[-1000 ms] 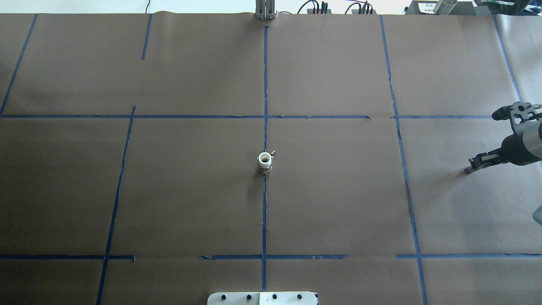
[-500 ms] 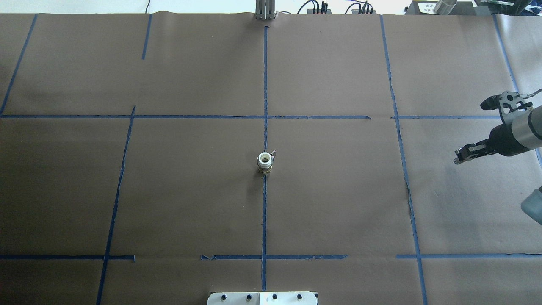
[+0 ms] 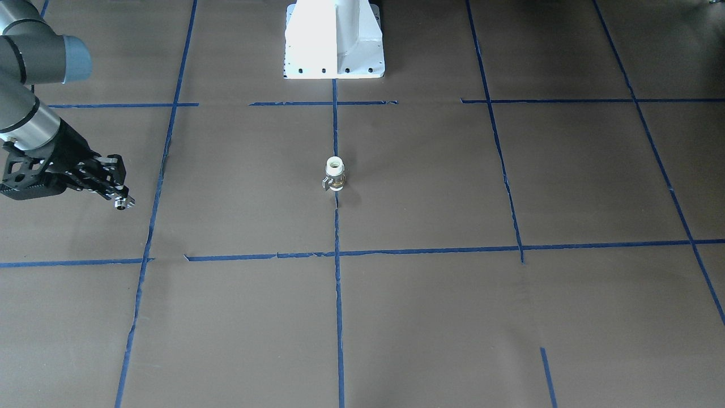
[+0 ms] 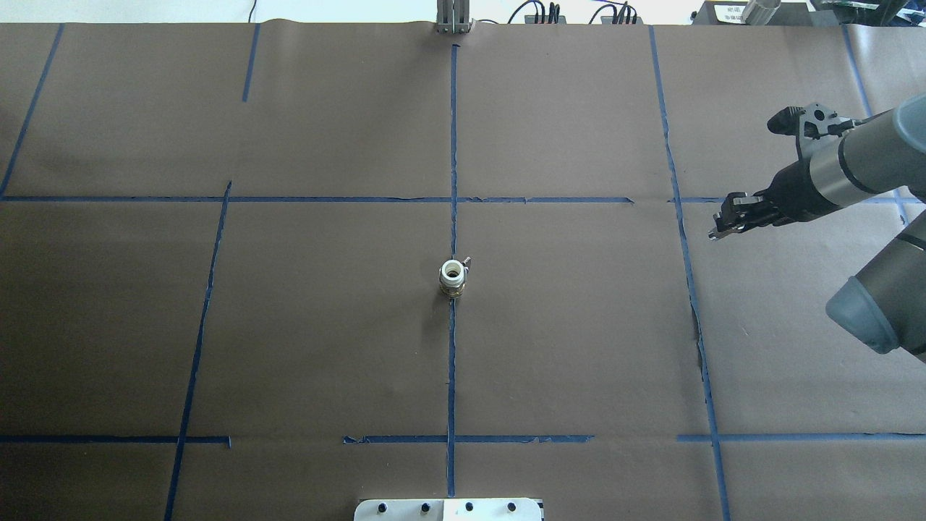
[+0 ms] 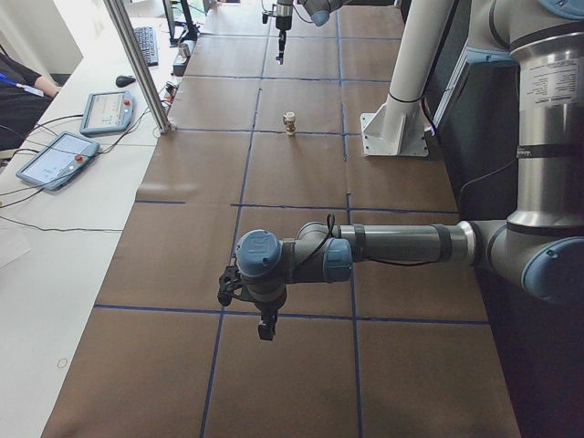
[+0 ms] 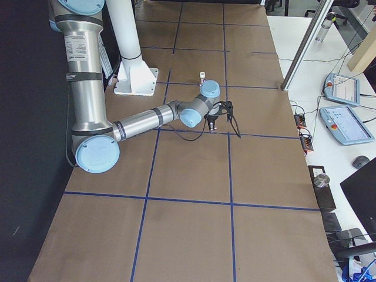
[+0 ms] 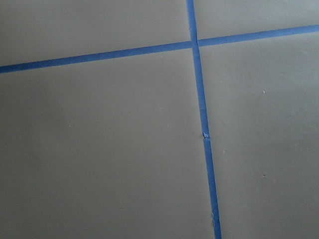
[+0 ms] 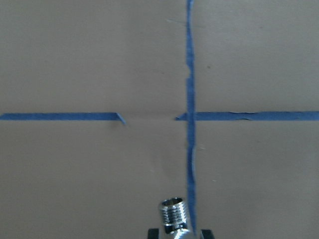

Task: Assemble PPR valve and pipe with both arms
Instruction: 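Lift the fitting with the right gripper and carry it above the valve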

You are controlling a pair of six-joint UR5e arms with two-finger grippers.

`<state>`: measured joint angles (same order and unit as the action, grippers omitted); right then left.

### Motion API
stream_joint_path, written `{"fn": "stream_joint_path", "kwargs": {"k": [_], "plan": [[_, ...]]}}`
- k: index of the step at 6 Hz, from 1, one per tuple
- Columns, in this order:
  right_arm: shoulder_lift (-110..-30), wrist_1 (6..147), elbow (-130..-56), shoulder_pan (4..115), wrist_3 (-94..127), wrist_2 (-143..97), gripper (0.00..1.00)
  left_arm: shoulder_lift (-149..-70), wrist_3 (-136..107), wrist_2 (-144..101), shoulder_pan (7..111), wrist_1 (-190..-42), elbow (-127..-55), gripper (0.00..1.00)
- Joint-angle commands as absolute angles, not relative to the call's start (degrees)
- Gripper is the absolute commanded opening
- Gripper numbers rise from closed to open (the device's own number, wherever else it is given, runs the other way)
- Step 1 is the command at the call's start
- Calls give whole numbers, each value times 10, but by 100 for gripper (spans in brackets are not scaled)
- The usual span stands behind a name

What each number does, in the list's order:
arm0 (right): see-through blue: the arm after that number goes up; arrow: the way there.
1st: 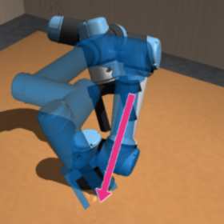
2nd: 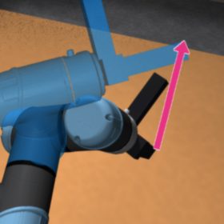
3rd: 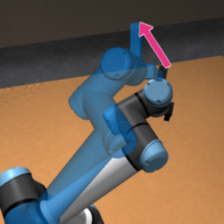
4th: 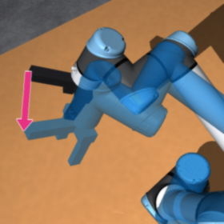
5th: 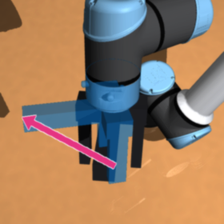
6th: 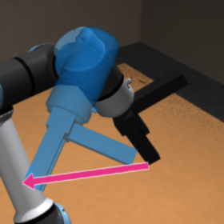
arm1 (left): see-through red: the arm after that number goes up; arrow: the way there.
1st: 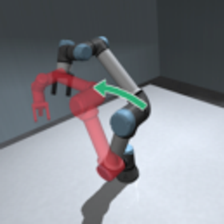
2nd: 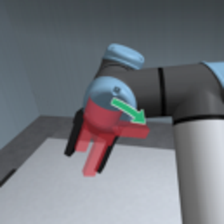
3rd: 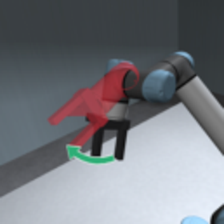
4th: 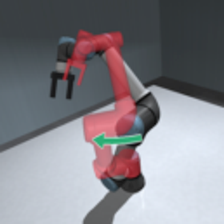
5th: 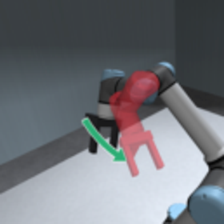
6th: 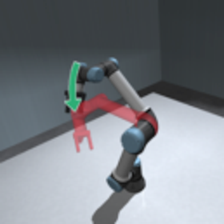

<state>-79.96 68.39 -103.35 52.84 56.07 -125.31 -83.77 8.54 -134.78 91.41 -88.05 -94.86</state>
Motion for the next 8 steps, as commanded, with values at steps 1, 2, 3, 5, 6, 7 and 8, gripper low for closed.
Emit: {"fn": "stream_joint_path", "kwargs": {"k": [1, 2, 3, 5, 6, 7, 8], "plan": [[-644, 857, -1049, 481, 602, -1229, 0, -839, 69, -1348, 913, -881, -955, 100], [-582, 907, -1048, 460, 627, -1219, 1, -840, 68, -1348, 912, -882, -955, 100], [-549, 909, -1047, 431, 622, -1207, 0, -840, 68, -1349, 912, -882, -956, 100], [-479, 959, -1035, 341, 621, -1074, 0, -840, 69, -1349, 912, -882, -956, 100], [-435, 995, -1016, 303, 594, -1021, 0, -840, 70, -1349, 912, -882, -957, 100], [-392, 1004, -961, 292, 569, -1018, 0, -840, 69, -1349, 912, -882, -957, 100], [-375, 1005, -932, 292, 543, -1018, 0, -840, 69, -1349, 912, -882, -956, 100]]}}
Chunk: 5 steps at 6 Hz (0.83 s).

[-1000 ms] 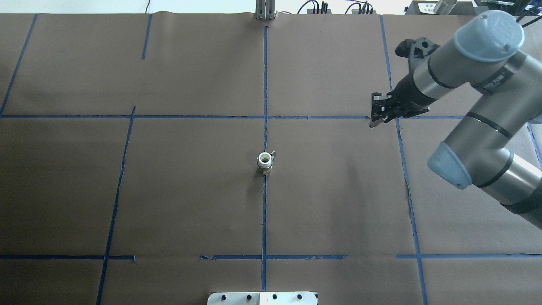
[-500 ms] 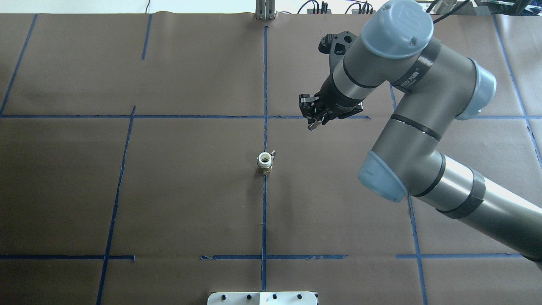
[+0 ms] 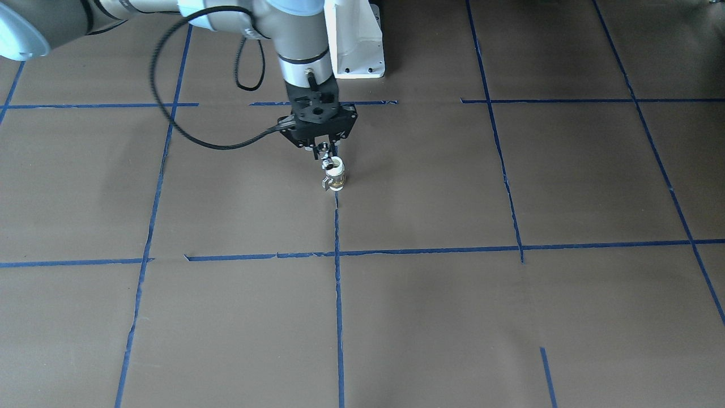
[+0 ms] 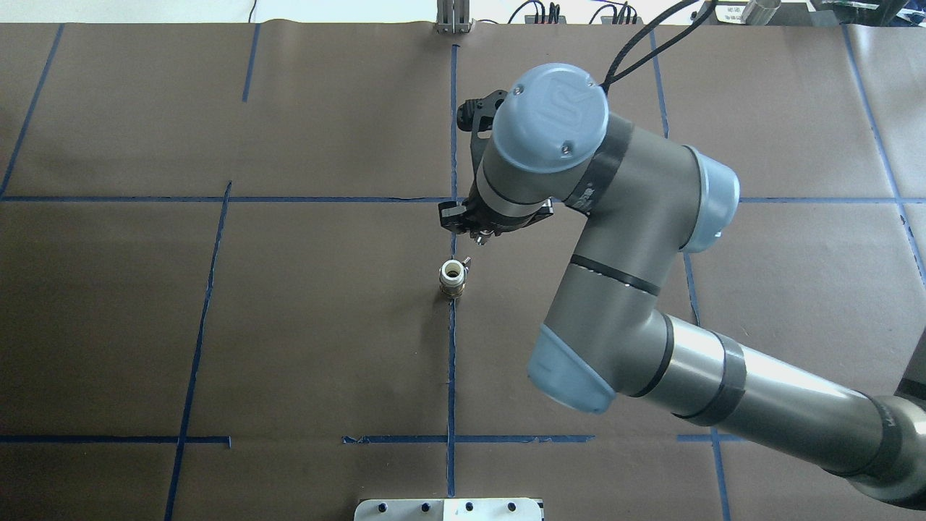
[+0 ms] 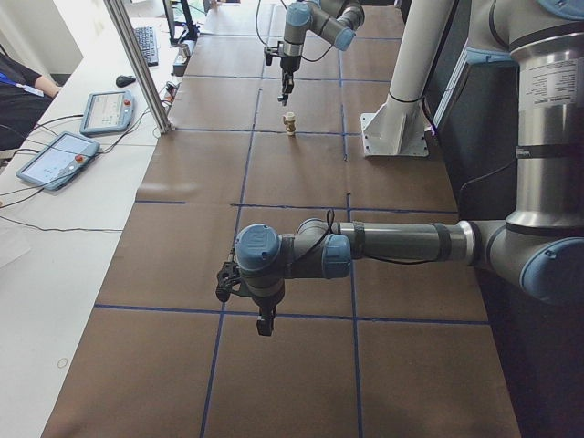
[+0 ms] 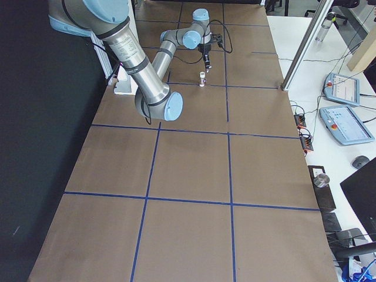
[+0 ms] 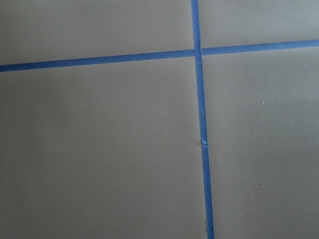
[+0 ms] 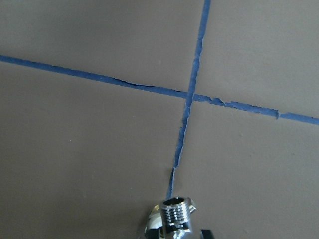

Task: Assemble PPR valve and pipe with both arms
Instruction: 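Lift the fitting with the right gripper and carry it above the valve, then lower the fitting with the right gripper onto the valve's top opening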

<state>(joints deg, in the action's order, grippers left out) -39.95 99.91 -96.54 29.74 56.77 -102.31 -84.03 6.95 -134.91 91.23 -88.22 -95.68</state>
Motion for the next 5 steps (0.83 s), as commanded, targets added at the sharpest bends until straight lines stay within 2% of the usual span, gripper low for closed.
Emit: {"fn": "stream_joint_path", "kwargs": {"k": [1, 5], "plan": [[-377, 1018, -934, 292, 516, -1022, 0, -840, 69, -1349, 912, -882, -957, 100], [-382, 1032, -943, 284, 516, -1022, 0, -840, 69, -1349, 911, -882, -957, 100]]}}
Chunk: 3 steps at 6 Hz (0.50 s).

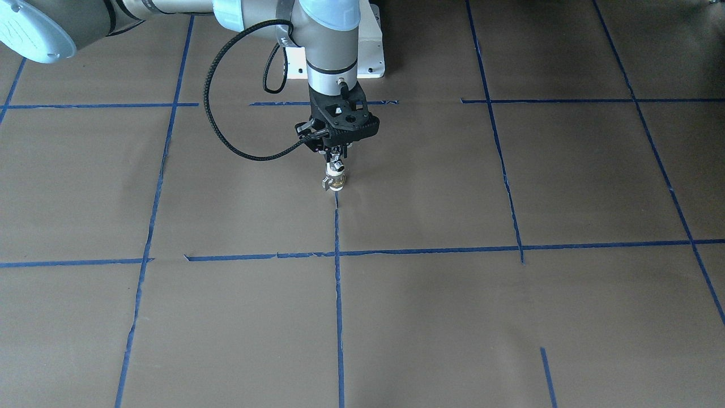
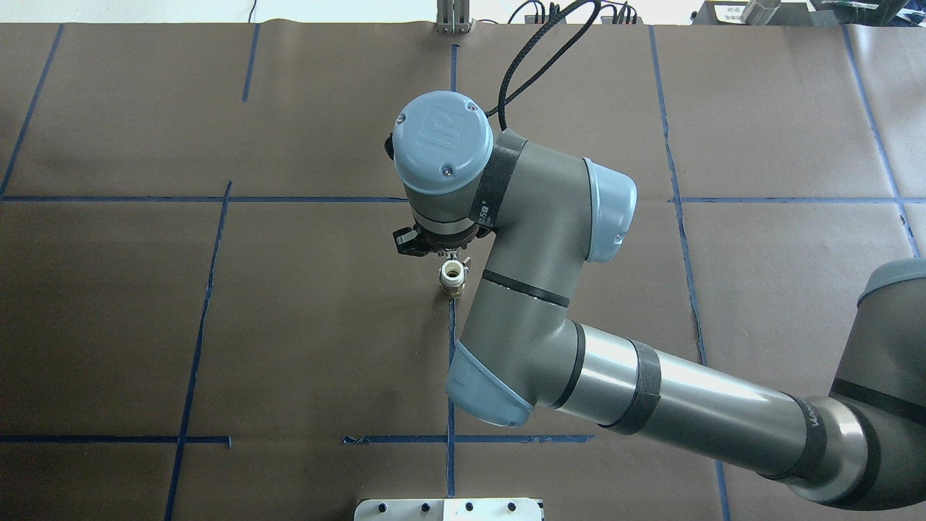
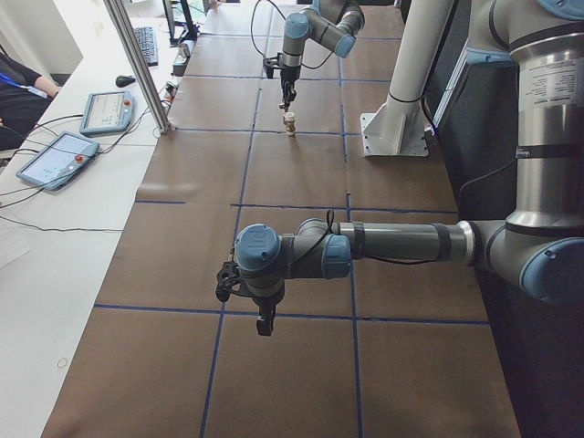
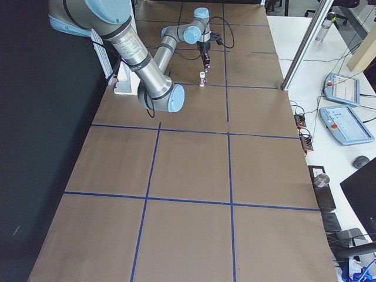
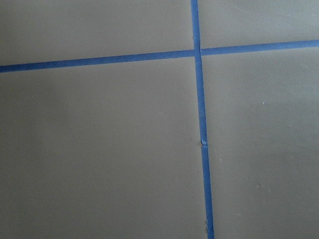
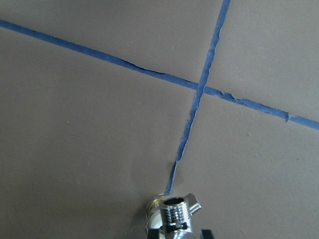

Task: Assemble PPR valve and pipe with both arms
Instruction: 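Lower the fitting with the right gripper onto the valve's top opening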

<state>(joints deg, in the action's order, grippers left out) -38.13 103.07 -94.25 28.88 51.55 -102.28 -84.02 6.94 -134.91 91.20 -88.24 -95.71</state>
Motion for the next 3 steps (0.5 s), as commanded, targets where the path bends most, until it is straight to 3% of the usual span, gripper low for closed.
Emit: {"fn": "stream_joint_path", "kwargs": {"k": [1, 3], "plan": [[-384, 1032, -943, 280, 516, -1022, 0, -840, 69, -1350, 911, -882, -957, 100], [-389, 1033, -942, 274, 517, -1021, 0, -840, 69, -1350, 912, -882, -956, 100]]}}
